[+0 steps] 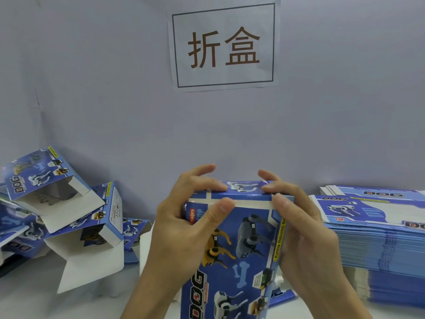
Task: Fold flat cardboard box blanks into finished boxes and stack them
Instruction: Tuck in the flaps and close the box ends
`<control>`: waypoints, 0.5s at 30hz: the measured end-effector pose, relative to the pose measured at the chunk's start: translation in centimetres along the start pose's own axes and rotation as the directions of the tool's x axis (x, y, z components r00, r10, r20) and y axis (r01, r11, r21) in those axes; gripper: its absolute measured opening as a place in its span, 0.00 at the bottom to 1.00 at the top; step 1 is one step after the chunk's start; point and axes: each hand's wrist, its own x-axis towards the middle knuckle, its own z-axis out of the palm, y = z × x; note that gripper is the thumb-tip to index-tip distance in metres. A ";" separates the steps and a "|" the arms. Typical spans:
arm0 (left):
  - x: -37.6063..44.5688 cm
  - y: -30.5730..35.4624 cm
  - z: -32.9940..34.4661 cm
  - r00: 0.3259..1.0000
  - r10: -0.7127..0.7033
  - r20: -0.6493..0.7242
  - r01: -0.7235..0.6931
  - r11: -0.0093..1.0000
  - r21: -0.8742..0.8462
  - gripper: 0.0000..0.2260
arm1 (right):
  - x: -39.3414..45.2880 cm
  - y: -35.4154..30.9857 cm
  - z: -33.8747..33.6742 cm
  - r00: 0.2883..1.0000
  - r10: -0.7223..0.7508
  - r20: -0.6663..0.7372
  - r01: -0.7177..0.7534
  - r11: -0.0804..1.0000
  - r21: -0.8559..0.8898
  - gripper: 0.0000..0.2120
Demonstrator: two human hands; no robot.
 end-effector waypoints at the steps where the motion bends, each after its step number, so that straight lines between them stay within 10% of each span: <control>1: 0.1 0.0 0.0 1.000 -0.006 -0.023 0.006 1.000 -0.008 0.13 | 0.0 -0.1 0.0 0.999 -0.005 0.037 0.005 1.000 0.002 0.08; 9: 0.0 -0.5 0.2 0.996 0.026 -0.081 -0.020 0.997 0.071 0.19 | 0.4 0.4 -0.2 0.994 -0.109 0.012 0.109 0.981 -0.161 0.22; 15: 0.4 -1.2 0.0 0.973 0.125 -0.196 -0.095 0.983 0.156 0.05 | 0.7 1.6 0.2 0.974 -0.187 -0.125 0.123 0.909 -0.398 0.11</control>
